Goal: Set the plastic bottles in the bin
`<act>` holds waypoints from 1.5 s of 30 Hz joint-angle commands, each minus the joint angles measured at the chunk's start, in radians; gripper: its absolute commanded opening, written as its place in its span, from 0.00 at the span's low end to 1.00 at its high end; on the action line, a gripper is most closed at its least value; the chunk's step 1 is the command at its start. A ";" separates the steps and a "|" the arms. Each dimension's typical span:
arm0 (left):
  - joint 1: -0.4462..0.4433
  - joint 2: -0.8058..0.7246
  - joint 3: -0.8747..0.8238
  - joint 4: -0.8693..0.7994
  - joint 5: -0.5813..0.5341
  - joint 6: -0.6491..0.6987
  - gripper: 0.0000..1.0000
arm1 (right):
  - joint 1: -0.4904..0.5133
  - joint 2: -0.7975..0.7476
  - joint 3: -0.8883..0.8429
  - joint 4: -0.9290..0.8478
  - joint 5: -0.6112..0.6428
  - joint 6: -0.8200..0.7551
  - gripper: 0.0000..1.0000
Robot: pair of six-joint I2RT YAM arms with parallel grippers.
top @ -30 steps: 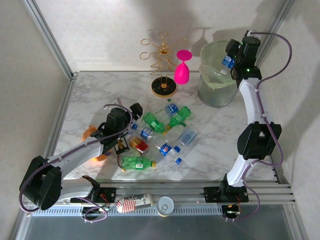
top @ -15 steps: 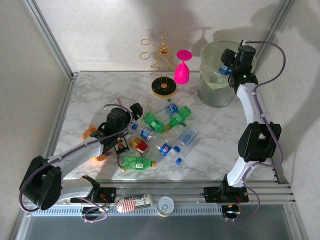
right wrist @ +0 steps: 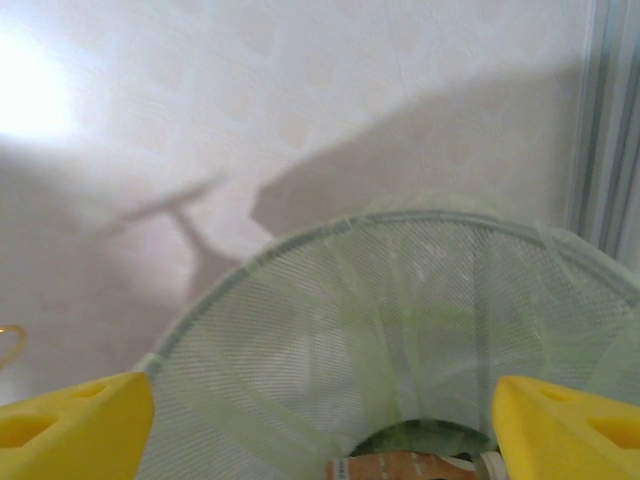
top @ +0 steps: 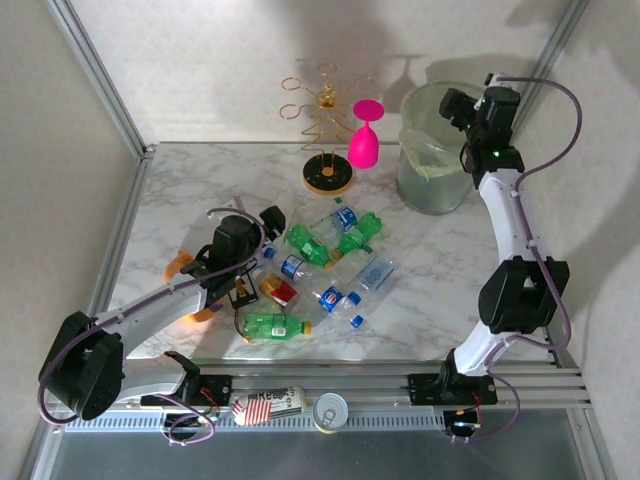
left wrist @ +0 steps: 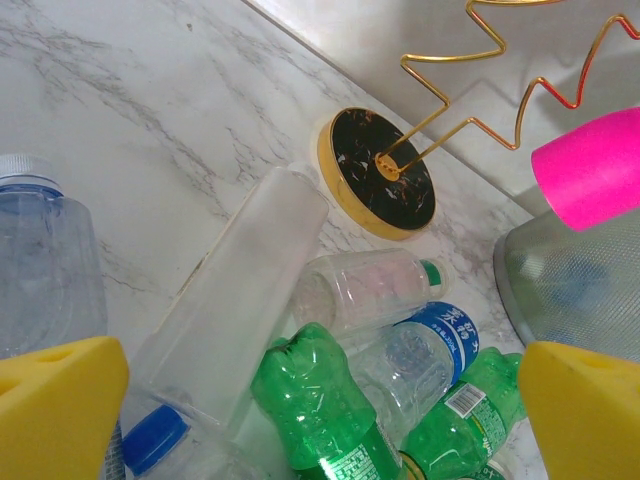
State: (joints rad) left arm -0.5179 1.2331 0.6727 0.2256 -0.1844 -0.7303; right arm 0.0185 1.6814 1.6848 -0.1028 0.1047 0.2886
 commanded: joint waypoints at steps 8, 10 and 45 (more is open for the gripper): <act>0.026 0.060 0.019 -0.011 0.004 -0.034 1.00 | 0.134 -0.155 -0.030 -0.026 -0.094 0.009 0.99; 0.037 0.072 0.022 -0.015 0.013 -0.044 1.00 | 0.173 -0.176 -0.057 -0.028 -0.097 0.009 0.99; 0.141 0.262 0.035 -0.258 0.065 -0.034 0.78 | 0.439 -0.245 -0.494 0.051 -0.122 0.201 0.99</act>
State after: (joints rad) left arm -0.3794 1.4693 0.6937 0.0109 -0.0944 -0.7856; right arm 0.4461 1.4433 1.1763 -0.0700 -0.0277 0.4873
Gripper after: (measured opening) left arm 0.781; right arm 0.987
